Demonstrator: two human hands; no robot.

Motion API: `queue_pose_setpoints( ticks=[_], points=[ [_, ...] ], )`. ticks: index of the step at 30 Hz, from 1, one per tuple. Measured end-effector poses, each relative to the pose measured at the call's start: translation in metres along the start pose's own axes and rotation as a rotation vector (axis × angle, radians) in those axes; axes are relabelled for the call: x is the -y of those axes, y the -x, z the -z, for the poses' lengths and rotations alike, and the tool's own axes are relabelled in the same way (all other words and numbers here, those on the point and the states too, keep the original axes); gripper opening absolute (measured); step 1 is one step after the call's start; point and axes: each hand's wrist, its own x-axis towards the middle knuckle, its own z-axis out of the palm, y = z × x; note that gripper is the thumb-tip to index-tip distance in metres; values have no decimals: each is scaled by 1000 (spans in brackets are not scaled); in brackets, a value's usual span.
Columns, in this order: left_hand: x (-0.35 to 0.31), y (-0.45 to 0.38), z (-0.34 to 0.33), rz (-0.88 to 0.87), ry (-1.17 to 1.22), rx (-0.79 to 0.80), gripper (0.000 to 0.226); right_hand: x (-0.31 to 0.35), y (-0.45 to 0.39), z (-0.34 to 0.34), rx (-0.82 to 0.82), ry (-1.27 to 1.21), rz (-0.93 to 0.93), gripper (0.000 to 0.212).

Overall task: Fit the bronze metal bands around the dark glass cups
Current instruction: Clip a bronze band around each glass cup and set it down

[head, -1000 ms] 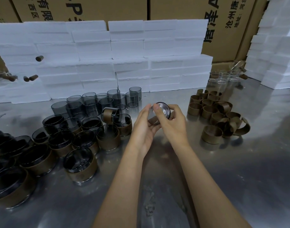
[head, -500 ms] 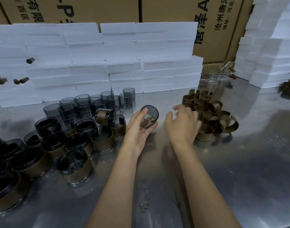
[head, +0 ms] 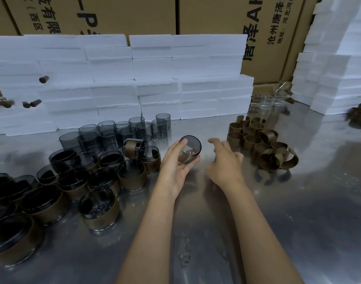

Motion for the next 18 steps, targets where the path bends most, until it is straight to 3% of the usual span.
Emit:
queue_pose_setpoints(
  ticks=[3,5,7,9,11,14,16,18],
  points=[
    [-2,0,0,13,6,-16,44,5,0,-4,51,-51,105,76],
    [-2,0,0,14,0,-26,46,7,0,-7,-23,-61,129,65],
    [-2,-1,0,9,2,-25,41,6,-1,-8,-203,-60,65,48],
    [-2,-1,0,8,22,-30,39,2,-2,-6,-302,-19,-114,37],
    [-2,-1,0,4,32,-37,43,-3,-3,-4,-176,75,-279,38],
    [-3,-1,0,-15,9,-43,39,-4,-4,-4,24,15,-349,31],
    [-3,0,-1,-35,-15,-42,29,-2,-3,-3,4,-70,-322,18],
    [-2,-1,0,-75,-54,-44,25,0,-1,-2,-79,-117,-283,23]
  ],
)
